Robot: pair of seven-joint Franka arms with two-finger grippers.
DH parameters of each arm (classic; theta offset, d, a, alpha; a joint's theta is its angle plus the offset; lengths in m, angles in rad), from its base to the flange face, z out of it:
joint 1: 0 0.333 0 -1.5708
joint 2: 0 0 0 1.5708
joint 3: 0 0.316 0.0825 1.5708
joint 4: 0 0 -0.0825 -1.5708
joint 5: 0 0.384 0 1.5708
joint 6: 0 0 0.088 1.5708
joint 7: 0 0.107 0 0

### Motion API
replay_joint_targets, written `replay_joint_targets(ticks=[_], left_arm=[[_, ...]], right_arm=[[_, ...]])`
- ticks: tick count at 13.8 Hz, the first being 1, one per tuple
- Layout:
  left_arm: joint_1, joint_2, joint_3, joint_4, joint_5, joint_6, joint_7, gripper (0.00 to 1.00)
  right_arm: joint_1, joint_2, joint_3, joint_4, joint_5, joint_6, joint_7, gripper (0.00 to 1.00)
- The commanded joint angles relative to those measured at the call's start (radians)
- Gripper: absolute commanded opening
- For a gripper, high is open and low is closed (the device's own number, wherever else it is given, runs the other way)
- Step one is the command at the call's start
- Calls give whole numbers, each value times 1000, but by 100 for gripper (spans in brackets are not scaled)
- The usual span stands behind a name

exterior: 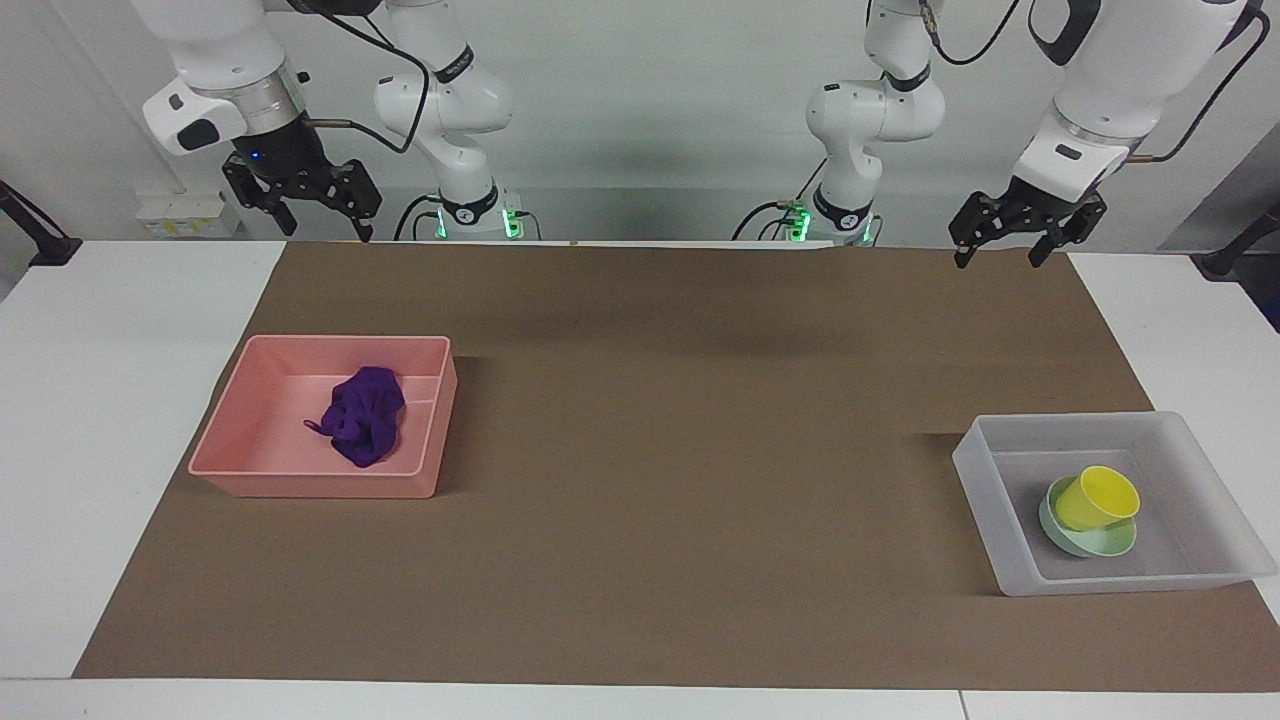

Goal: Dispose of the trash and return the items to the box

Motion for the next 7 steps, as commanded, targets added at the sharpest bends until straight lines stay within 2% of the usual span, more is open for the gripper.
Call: replay_joint_targets(ticks=[1, 7], left_arm=[[-4, 4, 12, 20, 0, -9, 19, 100], [-5, 10, 11, 20, -5, -17, 8, 100]], right_arm=[[-2, -10, -4, -11, 13, -2, -20, 100], [-2, -12, -4, -11, 13, -2, -21, 100]])
